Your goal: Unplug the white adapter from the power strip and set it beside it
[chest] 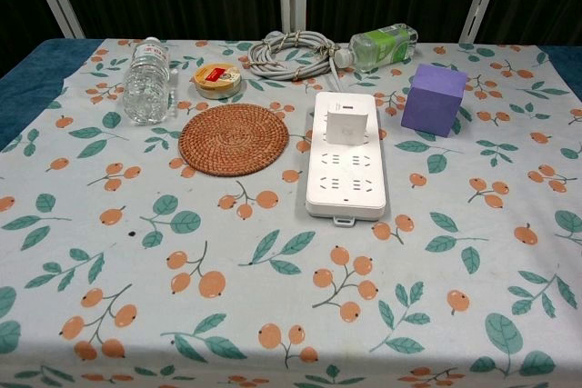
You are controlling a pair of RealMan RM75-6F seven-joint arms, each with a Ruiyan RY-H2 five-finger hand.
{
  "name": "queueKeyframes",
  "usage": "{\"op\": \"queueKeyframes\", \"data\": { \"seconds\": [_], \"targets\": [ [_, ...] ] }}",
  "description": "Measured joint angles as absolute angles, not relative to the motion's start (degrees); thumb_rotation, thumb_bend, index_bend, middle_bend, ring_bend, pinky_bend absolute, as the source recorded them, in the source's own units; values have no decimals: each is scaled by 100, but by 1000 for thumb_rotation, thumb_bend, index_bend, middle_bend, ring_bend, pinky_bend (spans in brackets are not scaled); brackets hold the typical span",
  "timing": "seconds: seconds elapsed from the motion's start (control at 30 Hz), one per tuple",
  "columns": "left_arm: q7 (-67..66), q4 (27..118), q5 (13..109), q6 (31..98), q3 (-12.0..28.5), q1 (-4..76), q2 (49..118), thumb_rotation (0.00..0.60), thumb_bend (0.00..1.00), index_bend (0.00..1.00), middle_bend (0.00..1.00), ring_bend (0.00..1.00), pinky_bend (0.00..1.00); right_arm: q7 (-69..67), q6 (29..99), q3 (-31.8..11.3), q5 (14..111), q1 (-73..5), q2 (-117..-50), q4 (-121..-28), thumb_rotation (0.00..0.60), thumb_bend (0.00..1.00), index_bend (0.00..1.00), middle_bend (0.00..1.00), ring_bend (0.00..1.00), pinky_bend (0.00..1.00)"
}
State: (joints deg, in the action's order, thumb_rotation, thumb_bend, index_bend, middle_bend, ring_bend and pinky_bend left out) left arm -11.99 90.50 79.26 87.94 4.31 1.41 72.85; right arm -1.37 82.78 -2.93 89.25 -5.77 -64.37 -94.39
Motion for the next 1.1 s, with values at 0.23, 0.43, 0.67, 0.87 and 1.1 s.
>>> {"op": "queueKeyframes", "data": {
  "seconds": [0.23, 0.43, 0.67, 0.87, 1.1],
  "targets": [
    [-1069, 9038, 7867, 8594, 465, 232, 7263, 600, 205, 107, 49, 0, 0, -68, 8159, -317, 8786, -633, -6462, -9521, 600, 205, 0, 0, 0, 0],
    [-1019, 9063, 7997, 8590, 453, 283, 7217, 600, 205, 107, 48, 0, 0, -165, 8222, -279, 8812, -596, -6462, -9509, 600, 207, 0, 0, 0, 0],
    [-917, 9124, 8407, 8585, 386, 399, 7139, 600, 205, 109, 66, 0, 0, -415, 8190, -228, 9030, -666, -6275, -9594, 600, 207, 0, 55, 0, 0],
    [-662, 9228, 9253, 8294, 304, 883, 7012, 600, 217, 147, 109, 3, 33, -504, 7658, -410, 9227, -1231, -5896, -10061, 600, 207, 0, 120, 0, 57],
    [-471, 9435, 10223, 7280, 266, 2000, 7052, 600, 268, 182, 135, 20, 83, -153, 6216, -866, 8827, -2333, -5745, -10656, 600, 186, 0, 156, 0, 149]
  ]
}}
